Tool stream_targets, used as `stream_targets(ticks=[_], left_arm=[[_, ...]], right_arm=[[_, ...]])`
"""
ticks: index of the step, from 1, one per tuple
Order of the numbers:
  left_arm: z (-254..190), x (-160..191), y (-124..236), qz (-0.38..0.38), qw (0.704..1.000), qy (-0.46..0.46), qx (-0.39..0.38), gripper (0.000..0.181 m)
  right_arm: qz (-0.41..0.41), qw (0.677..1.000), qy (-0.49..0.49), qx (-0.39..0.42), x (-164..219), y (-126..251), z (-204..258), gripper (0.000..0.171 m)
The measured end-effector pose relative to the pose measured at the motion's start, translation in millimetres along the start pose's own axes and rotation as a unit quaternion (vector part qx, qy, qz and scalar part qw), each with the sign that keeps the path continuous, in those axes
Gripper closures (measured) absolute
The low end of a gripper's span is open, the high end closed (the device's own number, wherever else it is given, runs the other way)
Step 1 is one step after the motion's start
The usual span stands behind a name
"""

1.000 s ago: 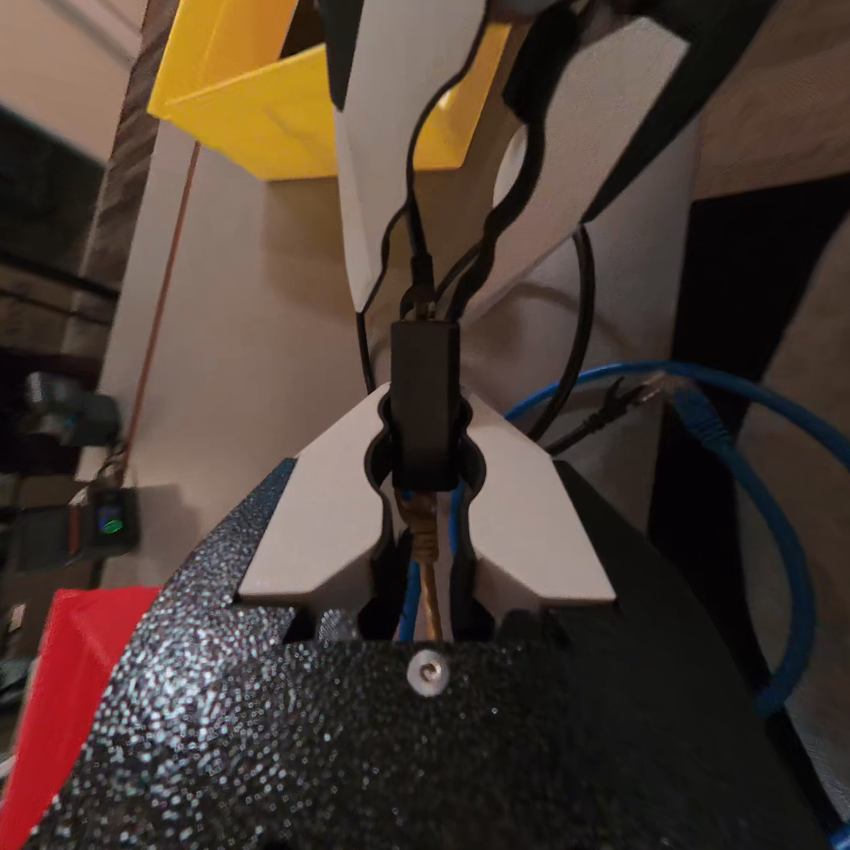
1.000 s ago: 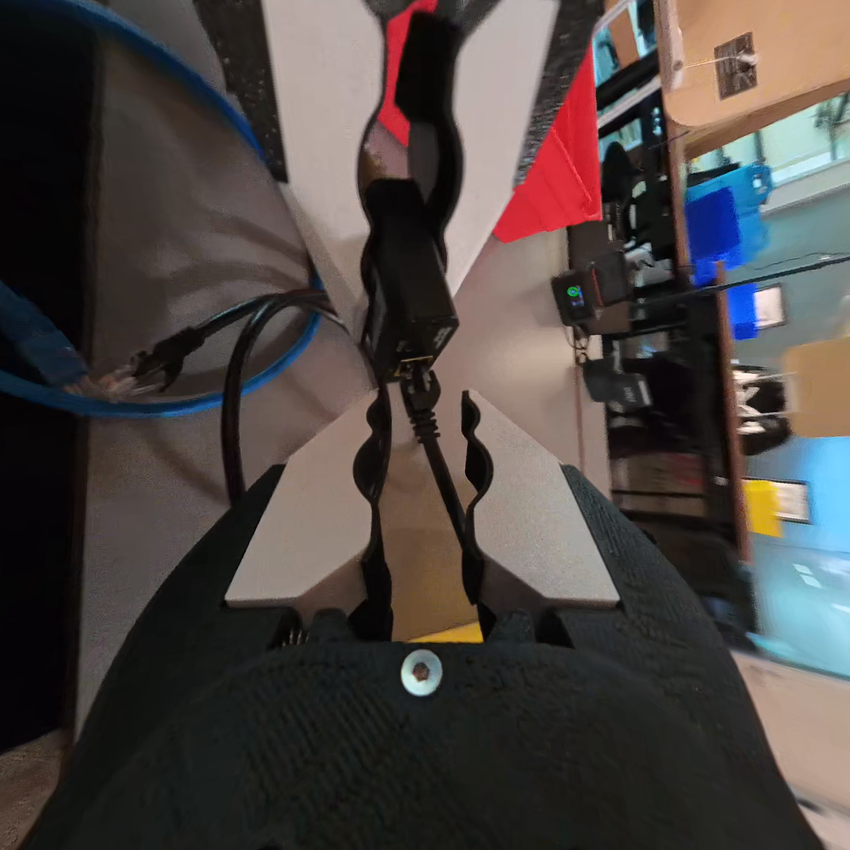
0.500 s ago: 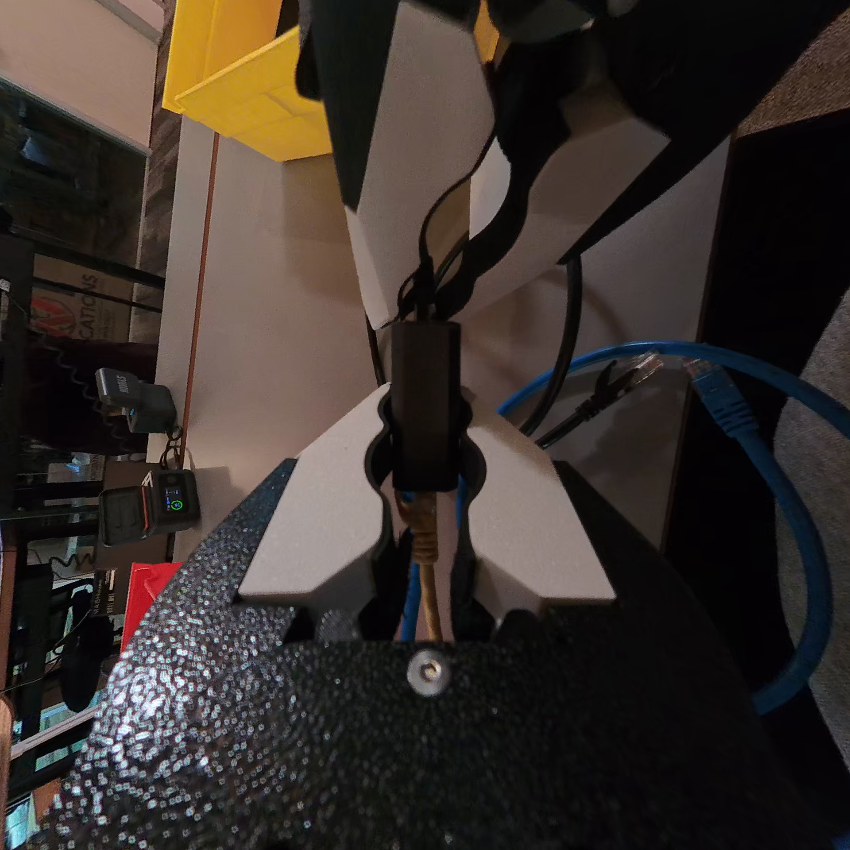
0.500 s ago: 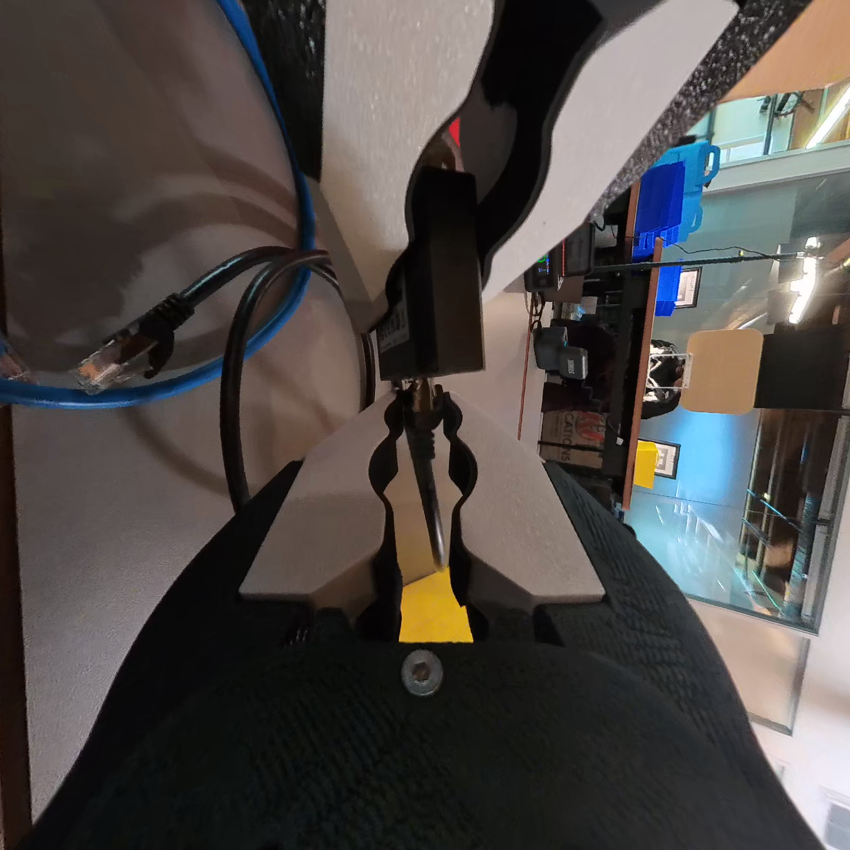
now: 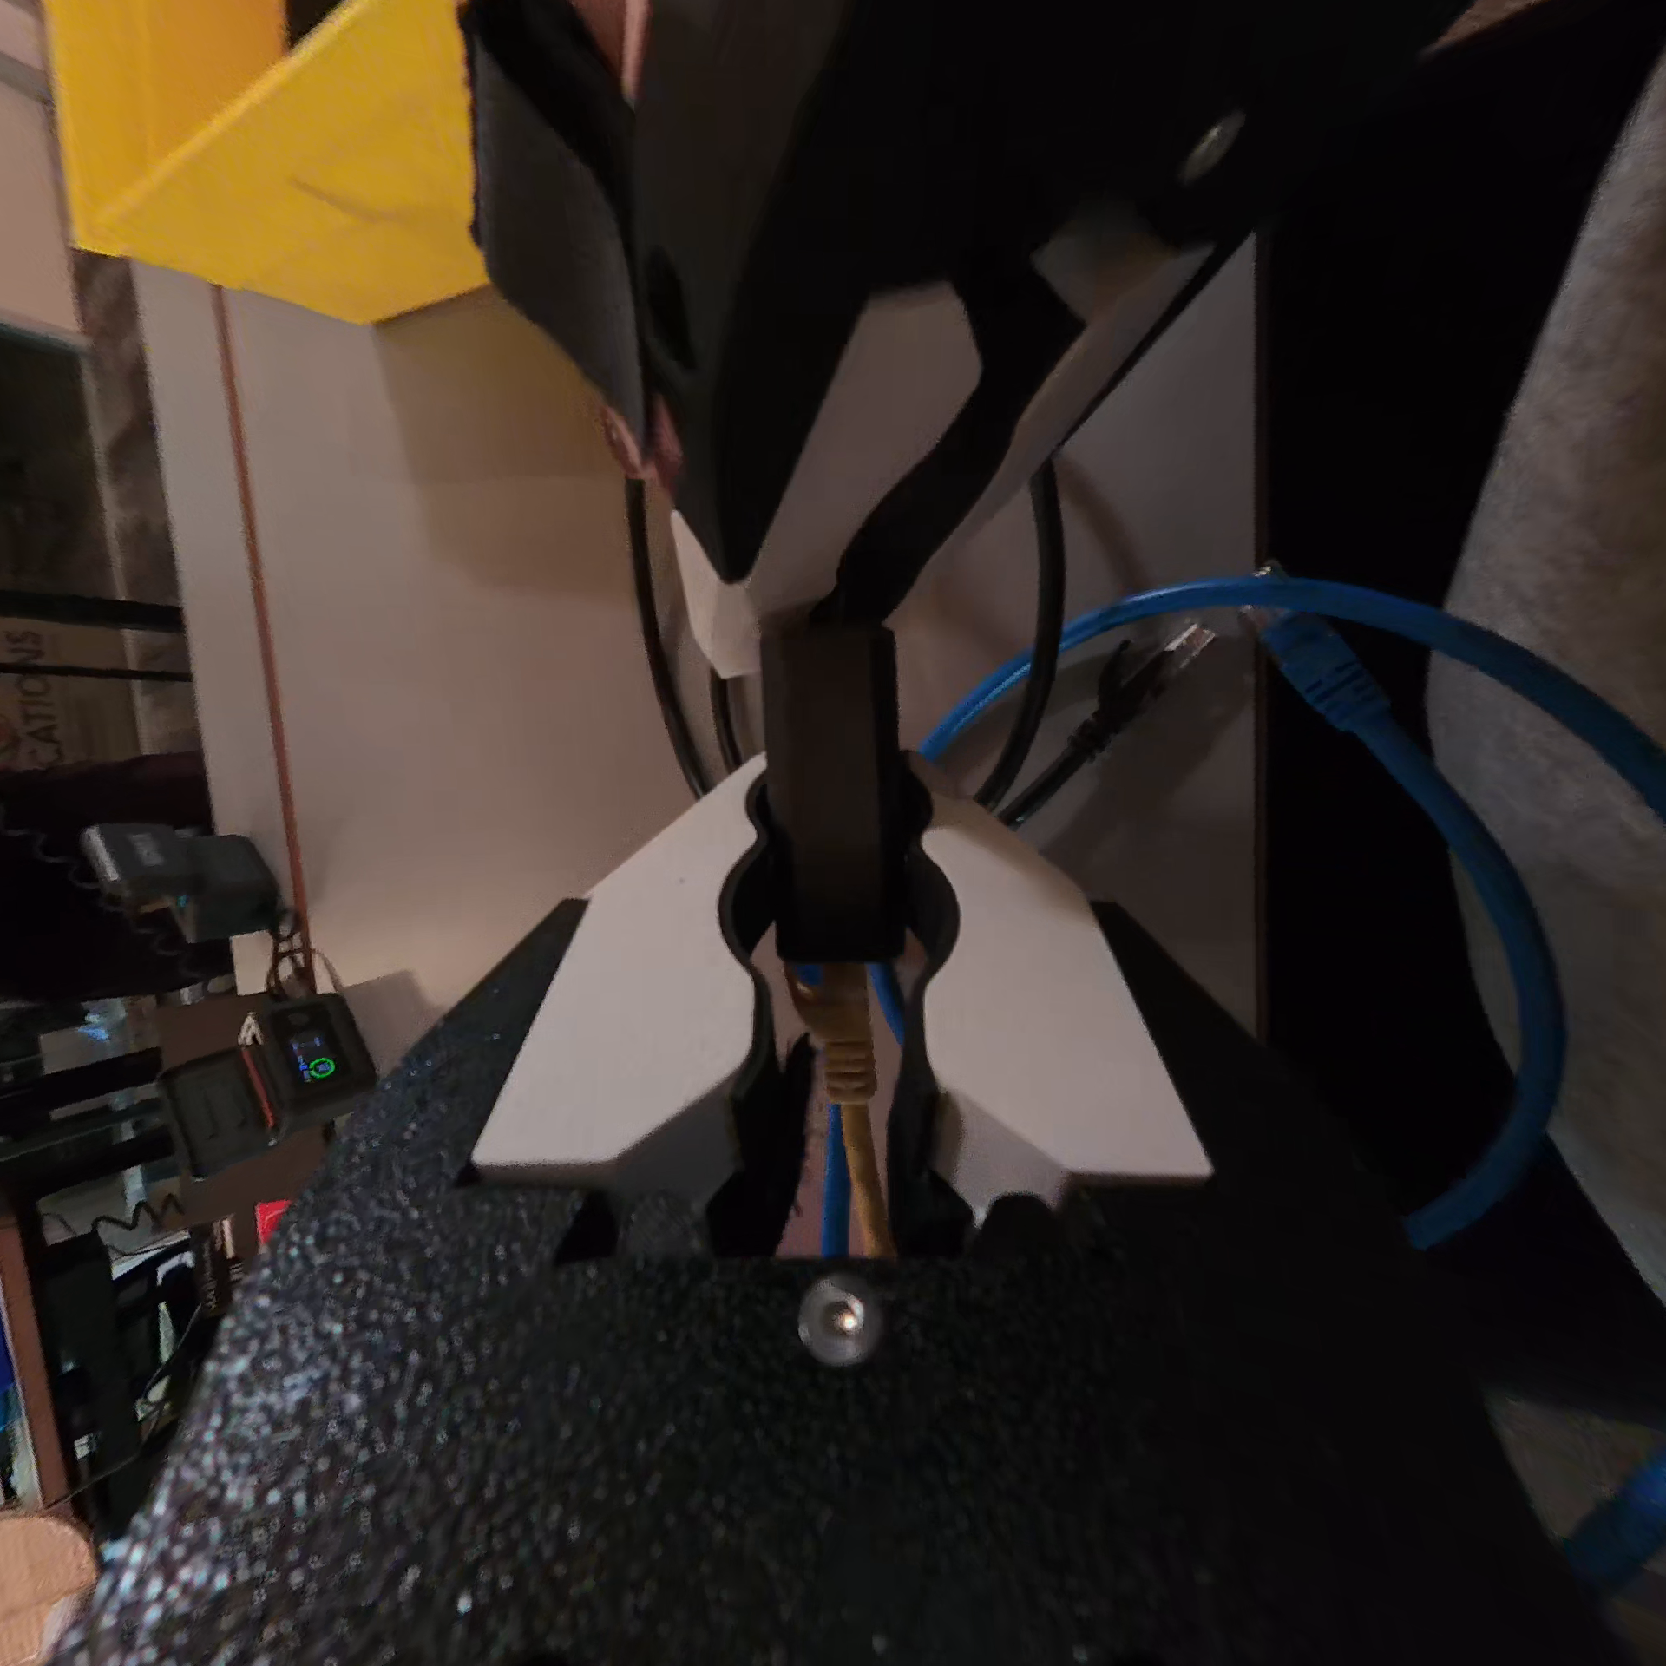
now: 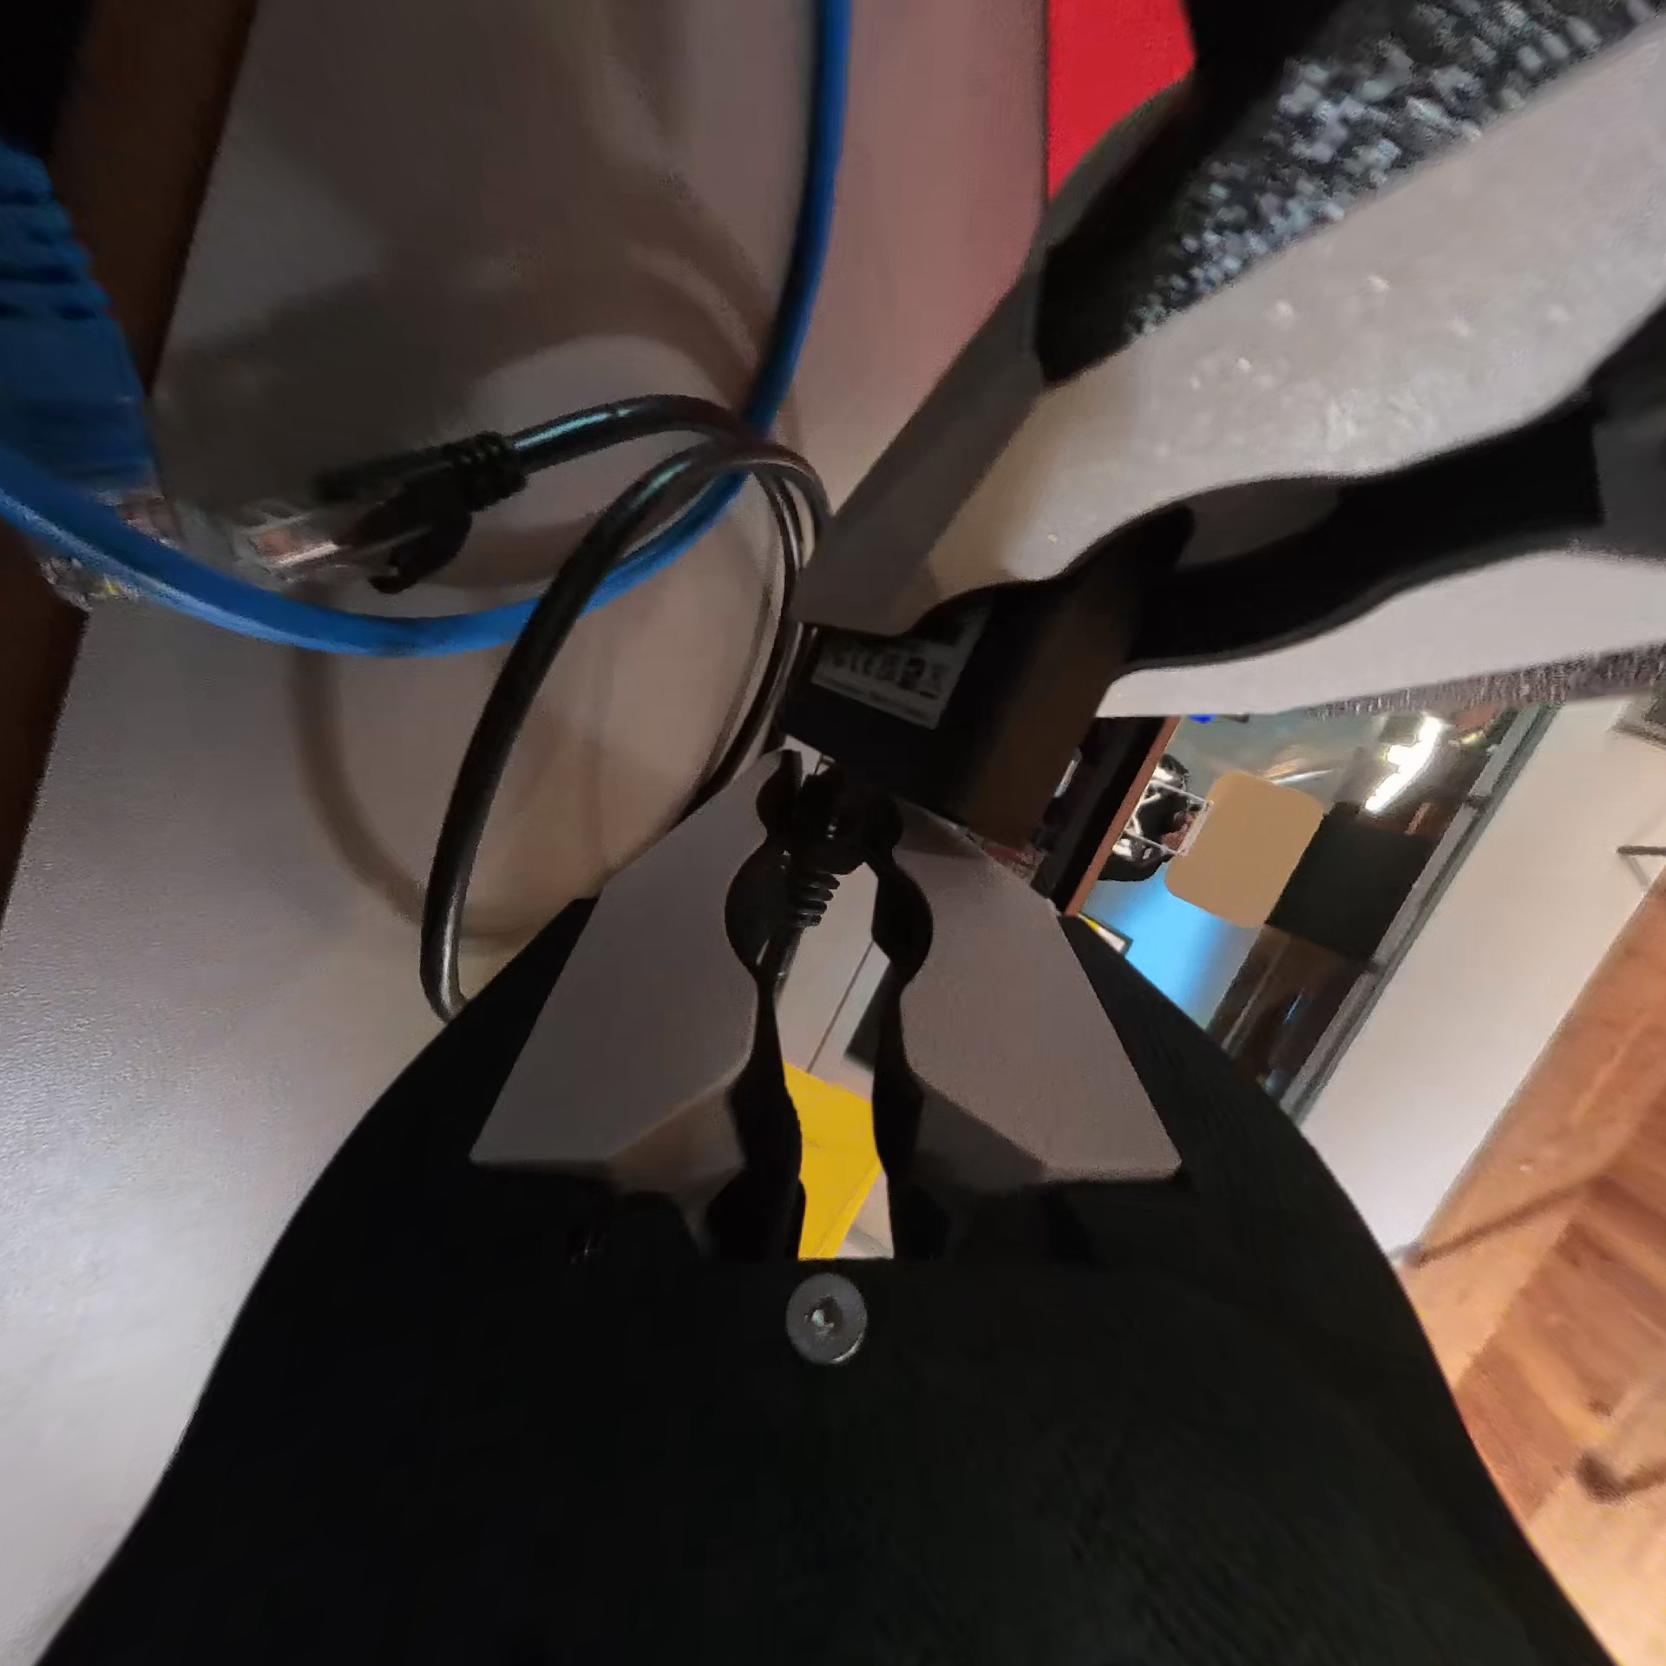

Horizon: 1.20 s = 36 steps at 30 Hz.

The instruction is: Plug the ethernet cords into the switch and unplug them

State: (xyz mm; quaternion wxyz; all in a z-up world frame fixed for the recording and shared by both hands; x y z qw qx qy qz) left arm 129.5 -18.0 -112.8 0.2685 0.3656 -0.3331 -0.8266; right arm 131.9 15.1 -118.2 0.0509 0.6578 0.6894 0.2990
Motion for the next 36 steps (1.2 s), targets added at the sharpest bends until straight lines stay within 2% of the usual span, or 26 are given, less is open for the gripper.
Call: stream_targets(ticks=[3, 5, 9, 15, 16, 18, 19, 20, 21, 23, 25, 29, 36], left_arm=[[-3, 5, 0, 0.025, 0.999, -0.007, 0.034, 0.159], [-1, 7, 7, 0.015, 0.999, 0.0, 0.047, 0.159], [8, 5, 23, -0.03, 0.999, 0.005, 0.037, 0.16], [6, -4, 36, -0.061, 0.998, -0.024, 0.018, 0.16], [7, 4, 39, -0.038, 0.999, -0.033, 0.009, 0.16], [42, 67, 59, 0.088, 0.992, 0.012, -0.093, 0.16], [51, 81, 71, 0.068, 0.991, 0.062, -0.101, 0.159], [59, 76, 83, 0.004, 0.99, 0.097, -0.104, 0.16], [65, 64, 93, -0.058, 0.987, 0.105, -0.111, 0.16], [74, 41, 105, -0.118, 0.98, 0.084, -0.139, 0.16], [77, 24, 104, -0.146, 0.974, 0.075, -0.159, 0.16], [85, 8, 95, -0.195, 0.952, 0.122, -0.202, 0.16], [106, 4, 82, -0.273, 0.879, 0.192, -0.341, 0.16]], right_arm=[[-0.007, 1.0, 0.025, -0.012, -5, -2, 3, 0.161], [-0.03, 0.999, 0.009, -0.004, -8, -1, -3, 0.161], [-0.073, 0.997, -0.027, 0.019, -9, 8, -22, 0.161], [-0.098, 0.995, -0.021, 0.026, -9, 25, -30, 0.16], [-0.083, 0.997, -0.001, 0.01, -1, 28, -25, 0.162], [-0.025, 1.0, 0.018, -0.002, 37, 27, -10, 0.162], [-0.032, 0.999, -0.019, -0.012, 50, 29, -4, 0.162], [-0.036, 0.998, -0.05, -0.01, 59, 31, -4, 0.162], [-0.034, 0.997, -0.069, 0.008, 65, 36, -12, 0.161], [-0.064, 0.988, -0.124, 0.059, 67, 47, -39, 0.161], [-0.095, 0.974, -0.179, 0.101, 71, 60, -65, 0.161], [-0.096, 0.94, -0.256, 0.203, 108, 90, -111, 0.161], [-0.075, 0.862, -0.353, 0.355, 192, 177, -181, 0.161]])
Point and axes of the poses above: each gripper's, where its closed fingertips meet, y back along the fingers, x out of its underside, z = x × y across the jaws, the point moved 2 cm from there along y, back along the fingers, and after that the axes turned 8 degrees about y, right-handed, at the moved point
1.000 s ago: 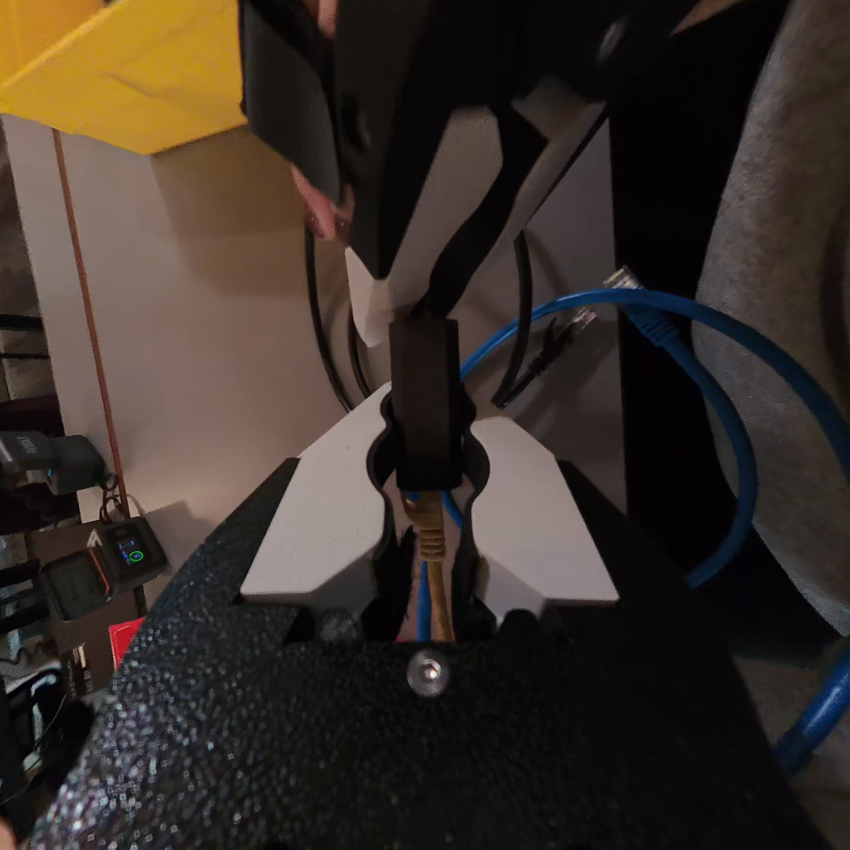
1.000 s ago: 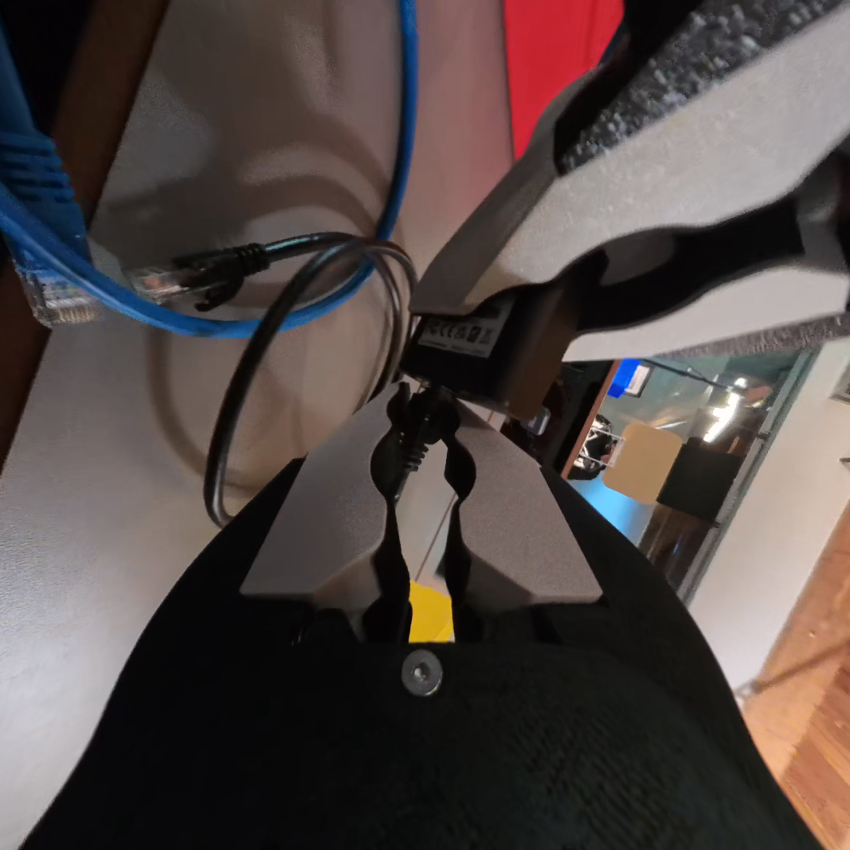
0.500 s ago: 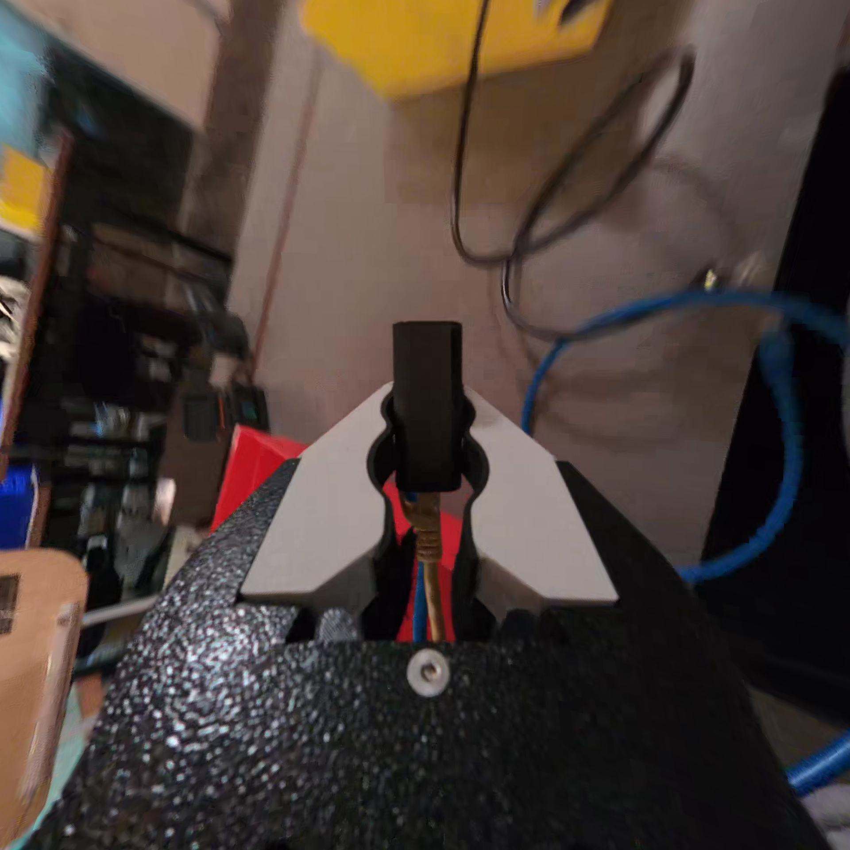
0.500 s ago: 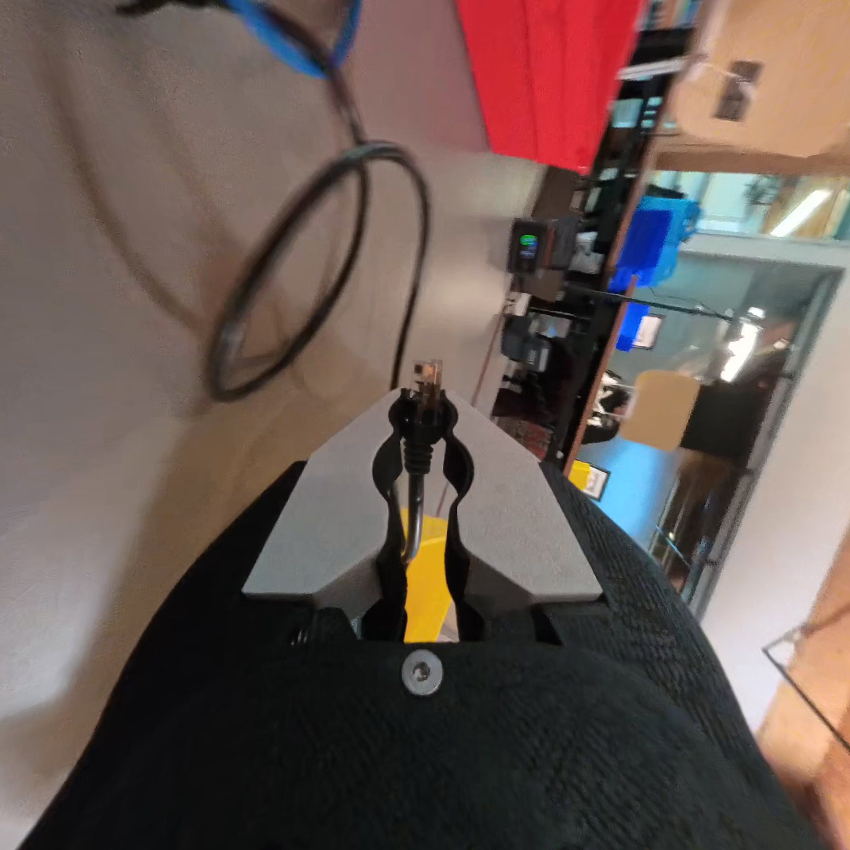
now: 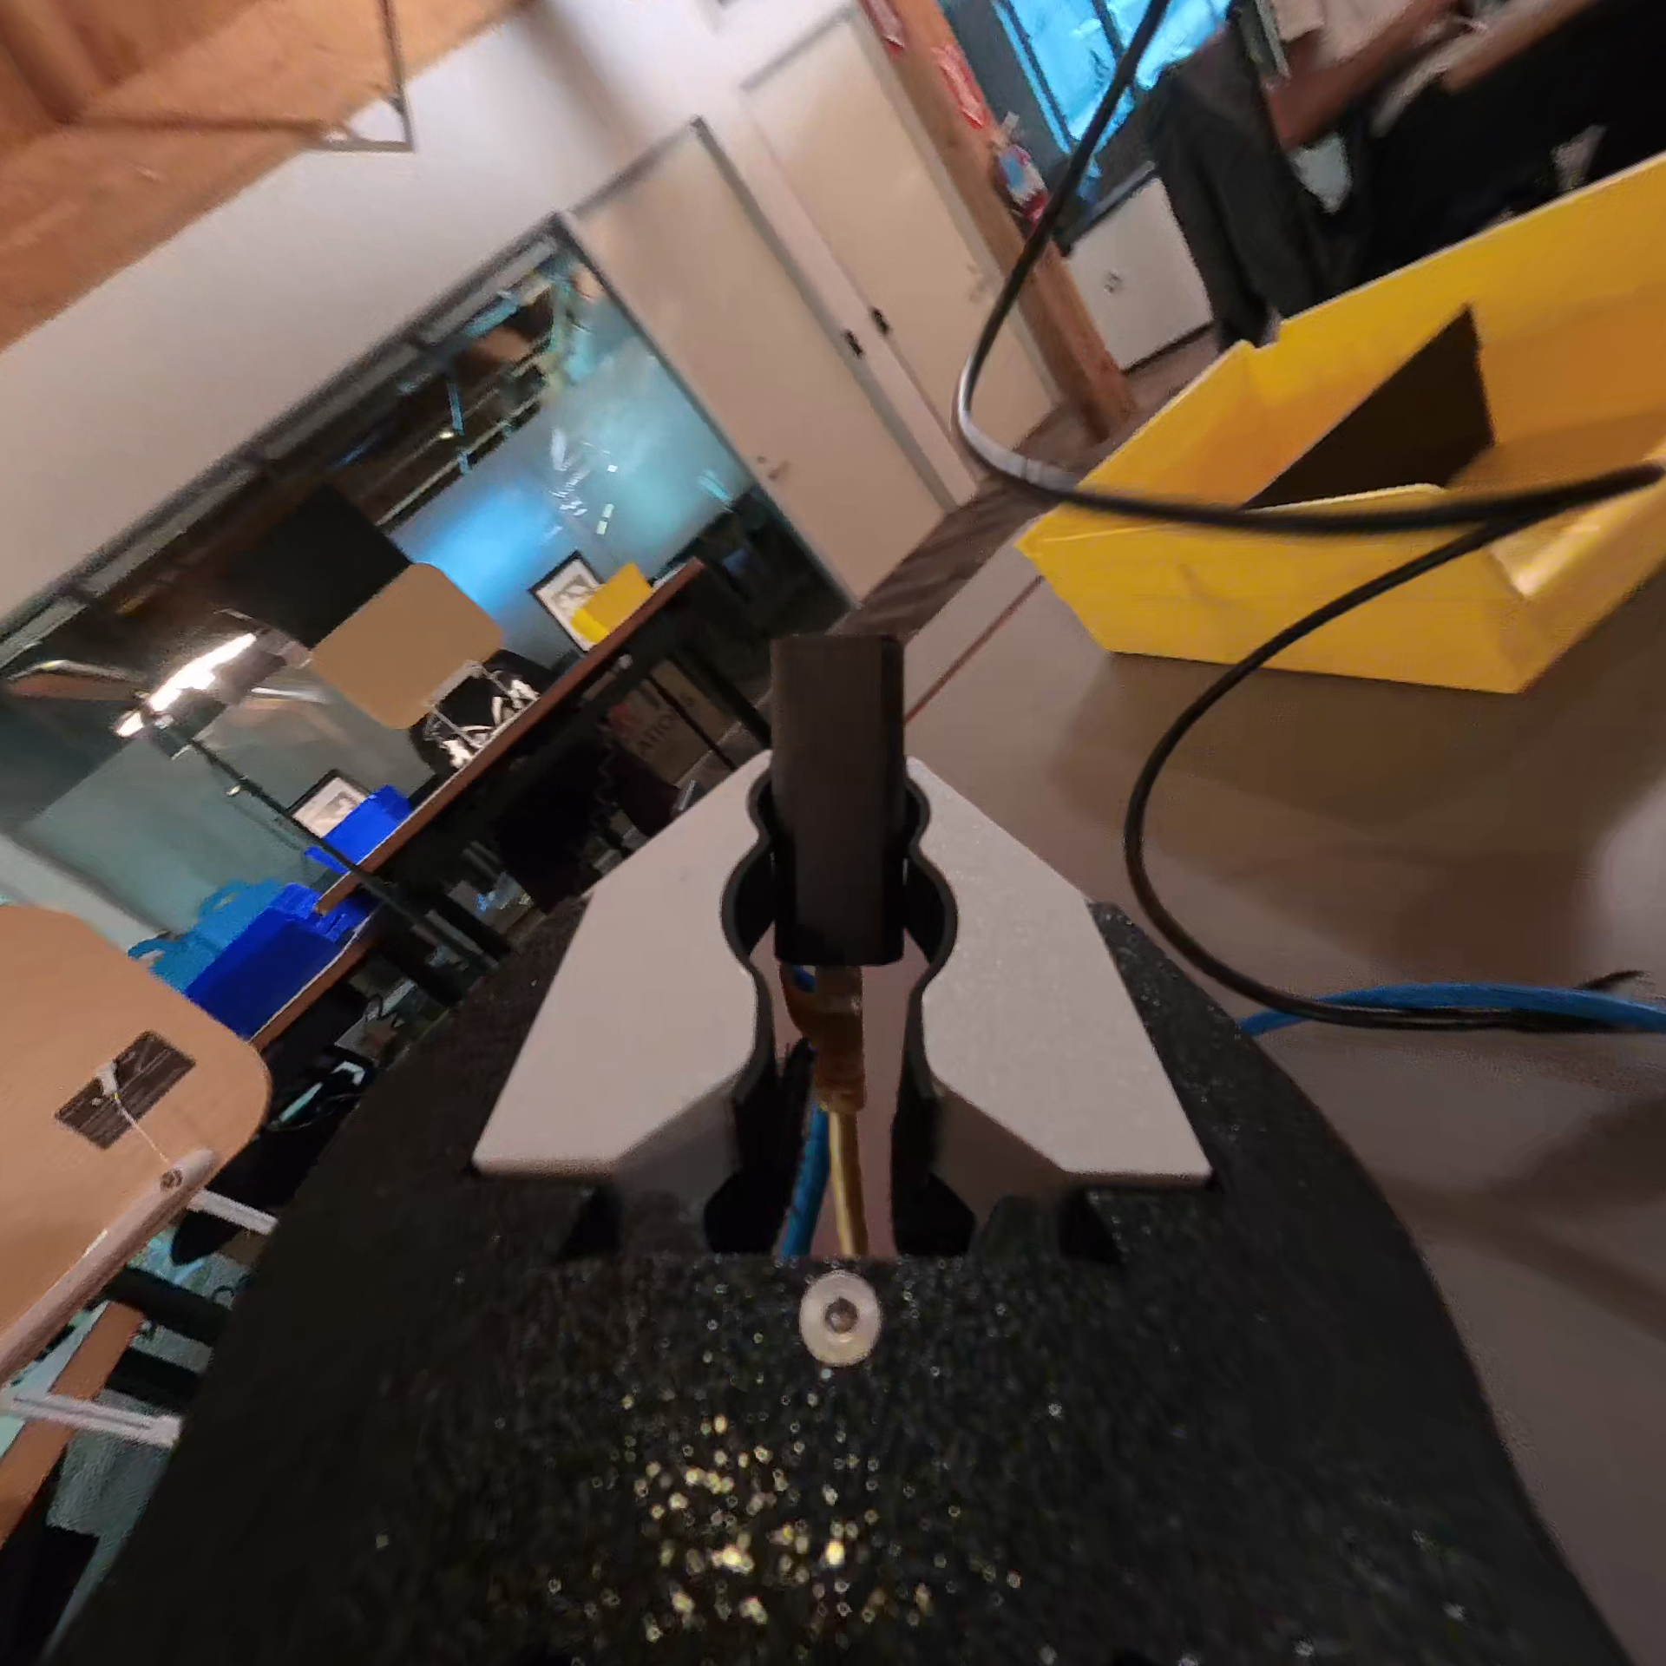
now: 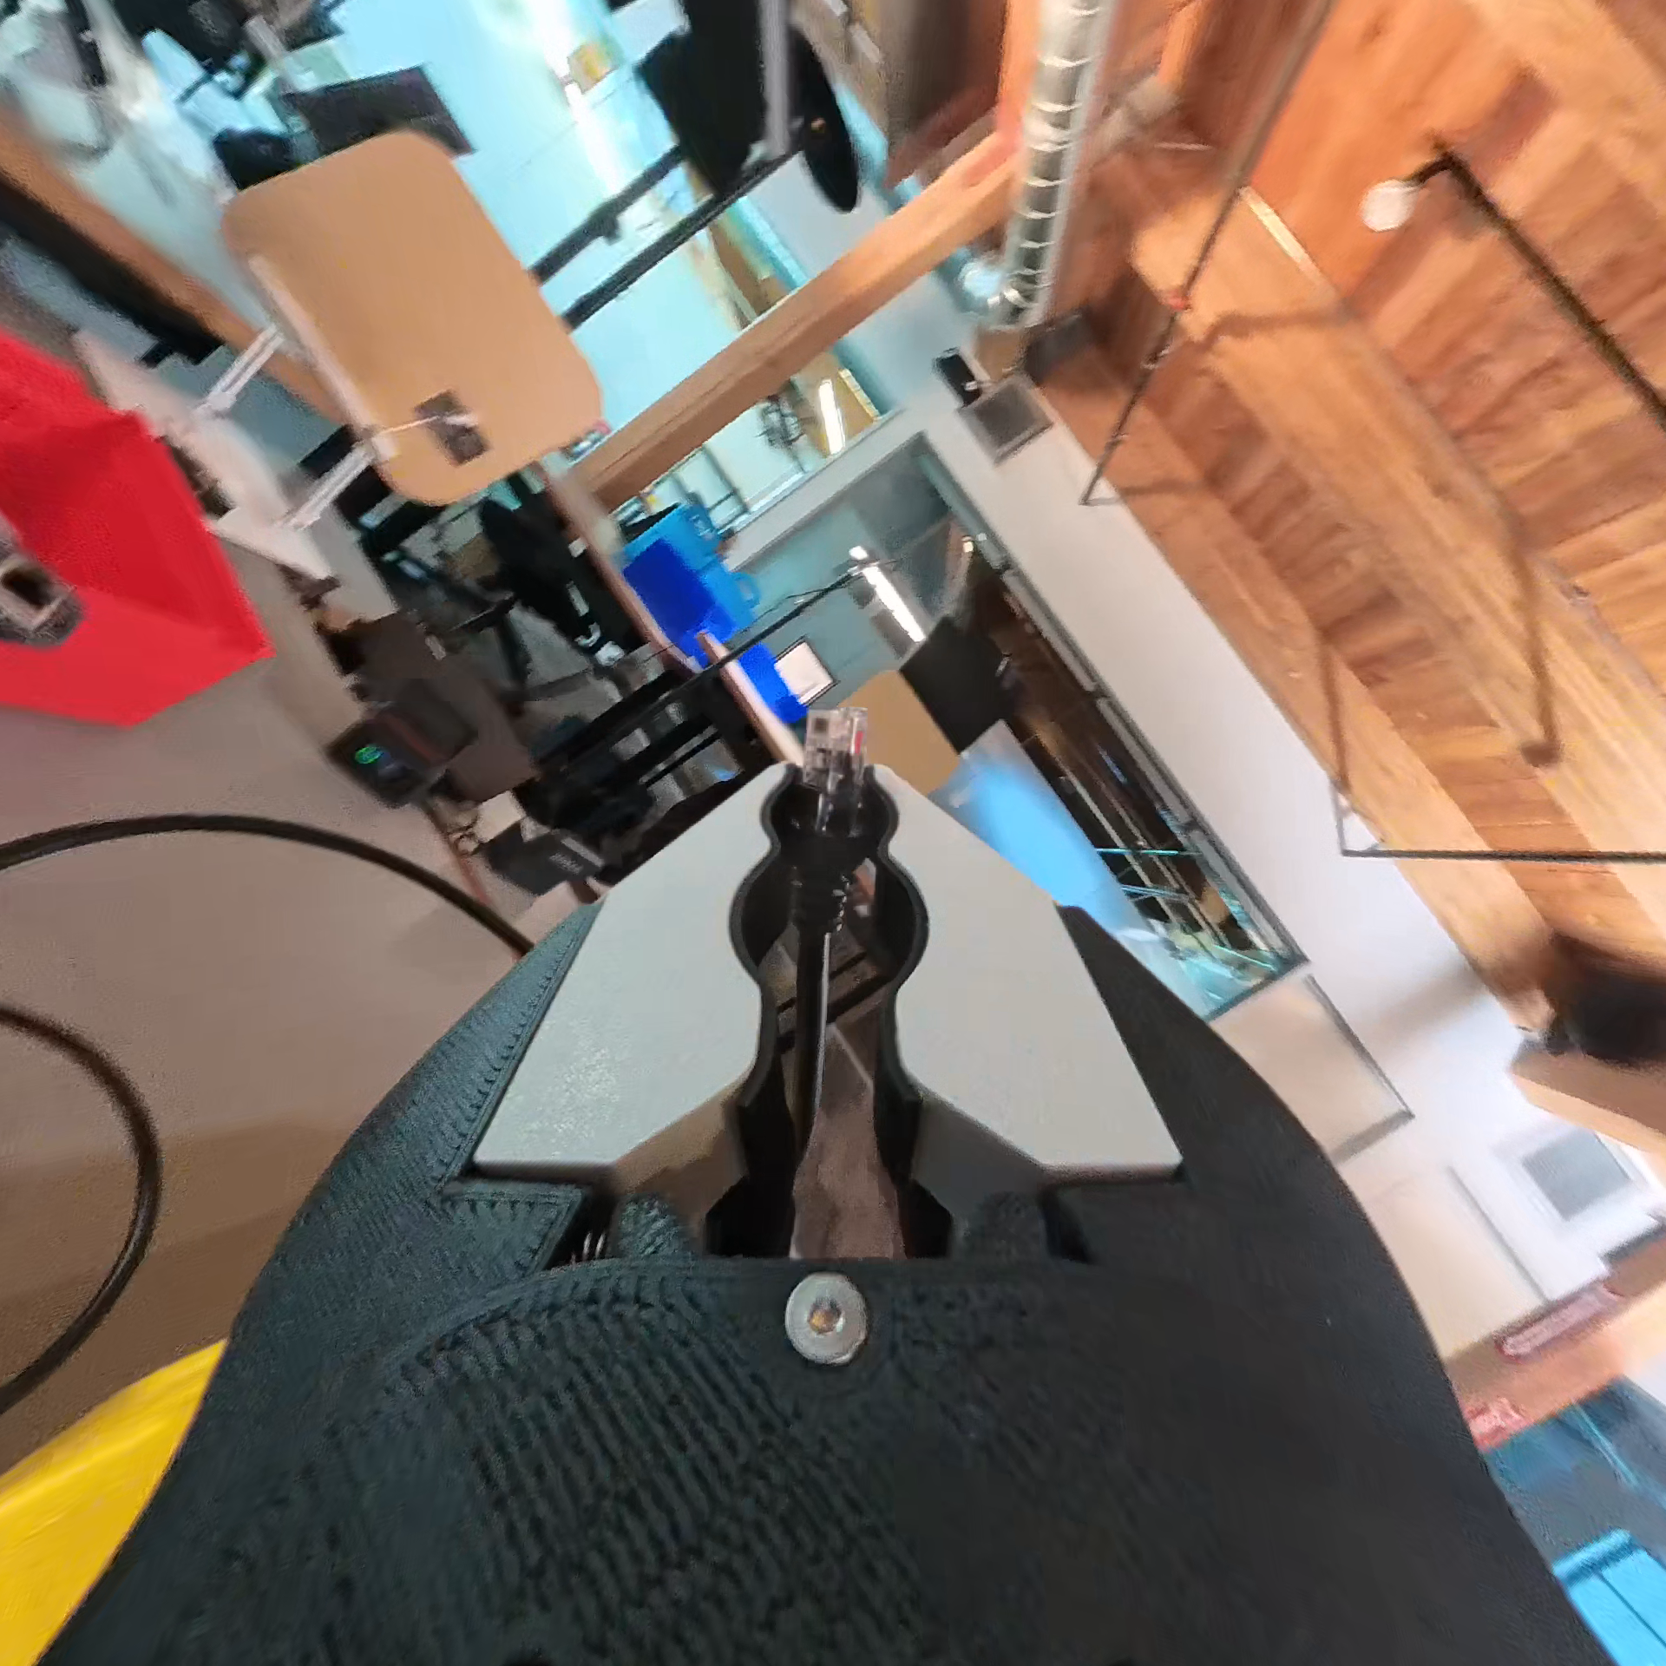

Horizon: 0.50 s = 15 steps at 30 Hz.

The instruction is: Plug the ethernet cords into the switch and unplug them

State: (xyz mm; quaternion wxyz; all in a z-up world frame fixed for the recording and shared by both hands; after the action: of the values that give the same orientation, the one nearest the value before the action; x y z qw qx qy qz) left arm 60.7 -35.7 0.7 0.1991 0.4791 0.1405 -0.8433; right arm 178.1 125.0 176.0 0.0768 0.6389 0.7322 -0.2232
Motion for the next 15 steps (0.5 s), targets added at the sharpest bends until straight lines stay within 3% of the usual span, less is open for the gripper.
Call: stream_targets(ticks=[7, 12, 15], left_arm=[[-18, 34, -19, -0.02, 0.999, 0.035, -0.028, 0.16], [-15, 79, -26, 0.027, 0.997, 0.019, -0.067, 0.161], [-11, 87, -27, 0.055, 0.995, 0.01, -0.077, 0.16]], right_arm=[[0.001, 0.998, 0.002, 0.066, -4, 7, -96, 0.161], [0.019, 0.995, 0.011, 0.094, -3, 0, -152, 0.16], [0.032, 0.994, 0.014, 0.103, 1, -4, -175, 0.16]])
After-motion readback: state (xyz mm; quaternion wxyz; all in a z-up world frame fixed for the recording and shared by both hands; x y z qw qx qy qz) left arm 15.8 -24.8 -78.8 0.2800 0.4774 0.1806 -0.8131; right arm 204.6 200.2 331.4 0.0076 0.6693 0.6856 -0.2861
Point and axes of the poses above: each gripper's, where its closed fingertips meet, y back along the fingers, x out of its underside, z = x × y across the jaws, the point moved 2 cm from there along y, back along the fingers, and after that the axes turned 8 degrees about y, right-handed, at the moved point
